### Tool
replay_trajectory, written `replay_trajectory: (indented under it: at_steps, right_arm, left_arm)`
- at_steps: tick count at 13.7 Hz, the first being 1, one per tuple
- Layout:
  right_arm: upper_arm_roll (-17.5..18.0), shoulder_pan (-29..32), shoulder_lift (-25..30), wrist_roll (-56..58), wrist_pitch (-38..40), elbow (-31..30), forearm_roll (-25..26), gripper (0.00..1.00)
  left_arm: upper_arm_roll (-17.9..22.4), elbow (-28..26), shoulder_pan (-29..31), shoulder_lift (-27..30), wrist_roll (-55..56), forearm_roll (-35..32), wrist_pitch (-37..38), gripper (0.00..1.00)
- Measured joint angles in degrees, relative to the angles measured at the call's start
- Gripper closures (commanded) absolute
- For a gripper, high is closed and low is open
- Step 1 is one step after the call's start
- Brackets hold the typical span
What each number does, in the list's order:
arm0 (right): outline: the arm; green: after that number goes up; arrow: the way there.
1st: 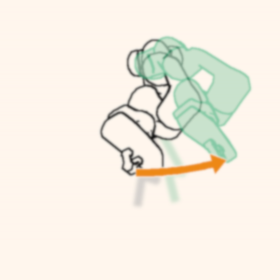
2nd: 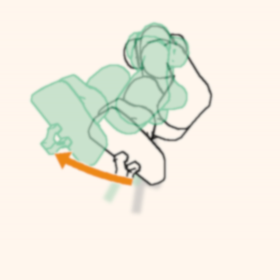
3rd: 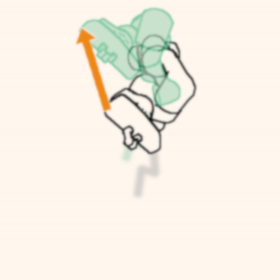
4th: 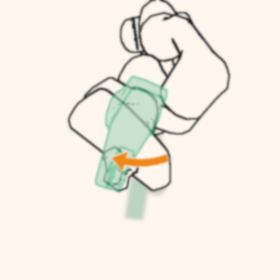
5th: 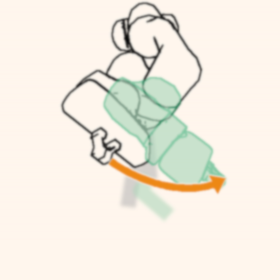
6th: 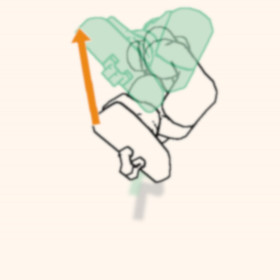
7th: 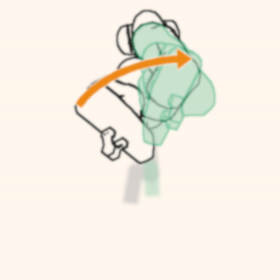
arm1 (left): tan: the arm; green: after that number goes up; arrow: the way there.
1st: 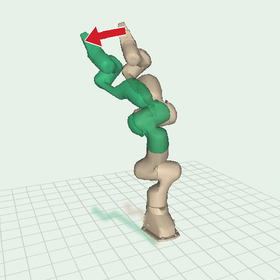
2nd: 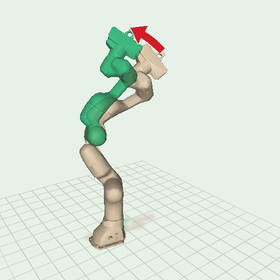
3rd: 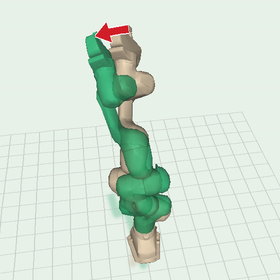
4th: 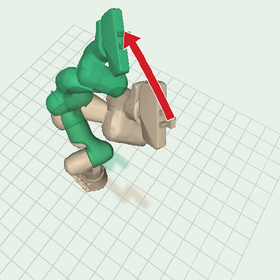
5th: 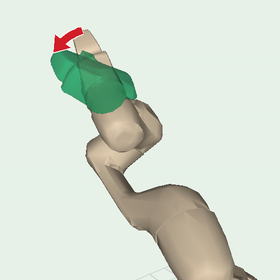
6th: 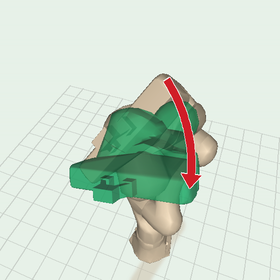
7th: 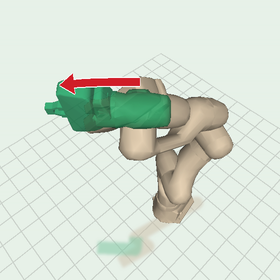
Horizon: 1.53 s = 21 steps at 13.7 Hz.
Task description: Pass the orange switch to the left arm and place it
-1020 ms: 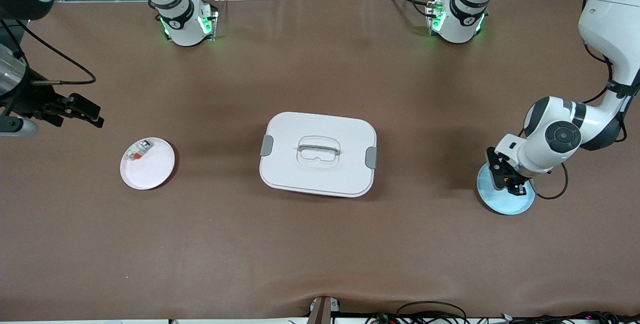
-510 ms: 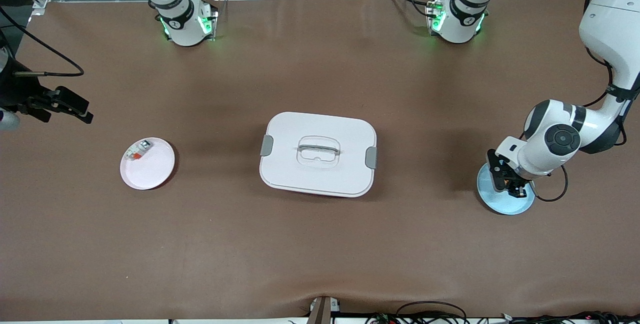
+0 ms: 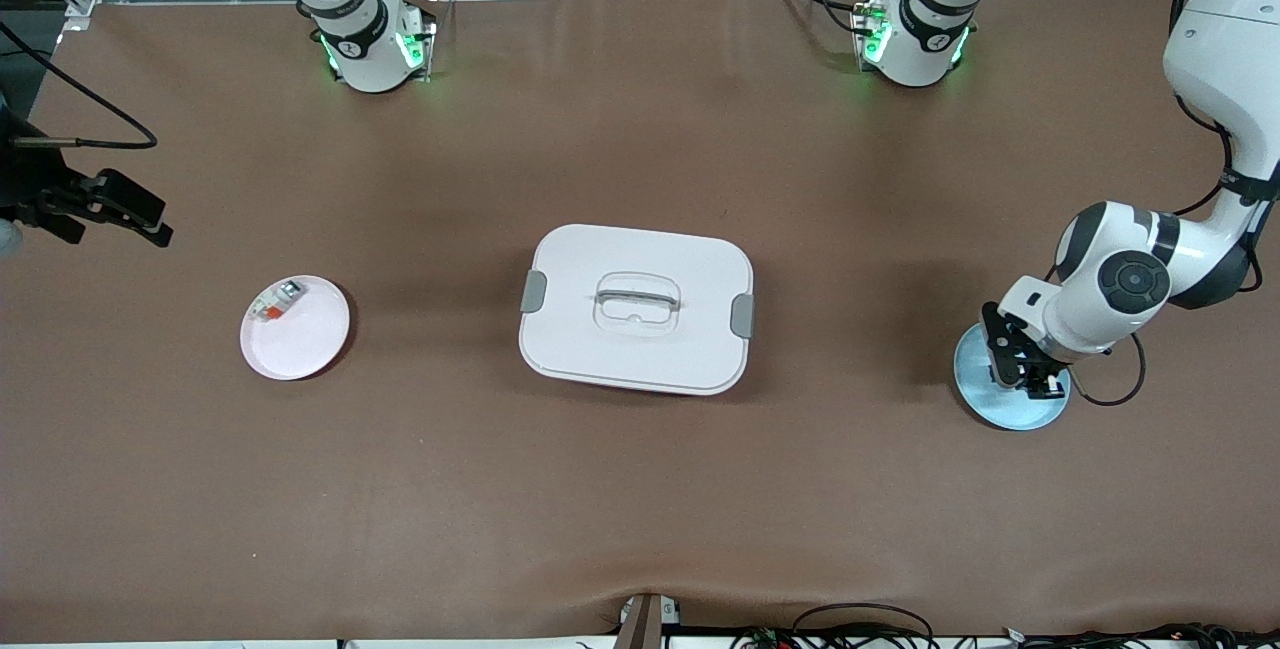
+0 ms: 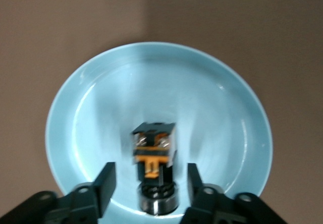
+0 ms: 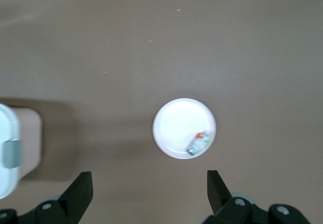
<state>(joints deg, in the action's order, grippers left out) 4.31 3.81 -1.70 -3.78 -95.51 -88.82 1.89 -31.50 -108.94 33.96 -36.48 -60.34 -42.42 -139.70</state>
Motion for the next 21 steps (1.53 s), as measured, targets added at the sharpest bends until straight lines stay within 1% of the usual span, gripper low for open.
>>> replay_trajectory:
  at_steps: [2, 3, 6, 8, 11, 13, 14, 16, 21]
  right_arm:
    - [0.06, 0.0, 0.0, 0.0, 0.19, 0.42, 1.01, 0.0]
    - [0.04, 0.0, 0.0, 0.0, 0.48, 0.63, 1.09, 0.0]
    - [-0.07, 0.09, 0.0, -0.03, 0.83, 0.85, 1.04, 0.0]
    - [-0.11, 0.82, -0.01, -0.13, 0.97, 0.86, 0.12, 0.0]
    - [-0.12, 2.88, -0.02, -0.1, 2.65, 0.88, -1.58, 0.0]
    - [-0.08, 3.03, -0.04, -0.1, 3.27, 0.89, -1.71, 0.0]
    - [-0.01, 3.03, -0.05, -0.1, 3.33, 0.89, -1.72, 0.0]
    - [0.05, 3.03, -0.05, -0.09, 3.39, 0.9, -1.72, 0.0]
    - [0.12, 3.03, -0.05, -0.08, 3.5, 0.91, -1.72, 0.0]
  left_arm:
    - [-0.63, 1.83, 0.01, 0.28, 1.35, 1.12, 1.6, 0.0]
    - [-1.38, 3.36, 0.01, 0.56, 1.6, 3.15, 3.96, 0.0]
    - [-3.48, 8.89, -0.04, 3.07, 1.89, 12.27, 12.46, 0.0]
    - [-3.7, 12.42, -0.06, 5.72, 3.0, 19.22, 17.66, 0.0]
    - [-3.97, 19.53, 0.0, 8.07, 10.1, 26.04, 27.56, 0.0]
    - [-4.78, 23.78, 0.0, 8.88, 16.97, 27.66, 31.97, 0.0]
    - [-5.24, 24.95, -0.03, 9.61, 20.63, 27.92, 33.15, 0.0]
    - [-6.27, 25.9, -0.14, 11.76, 28.52, 28.01, 35.37, 0.0]
    - [-8.98, 26.13, -0.34, 17.99, 49.0, 28.28, 41.47, 0.0]
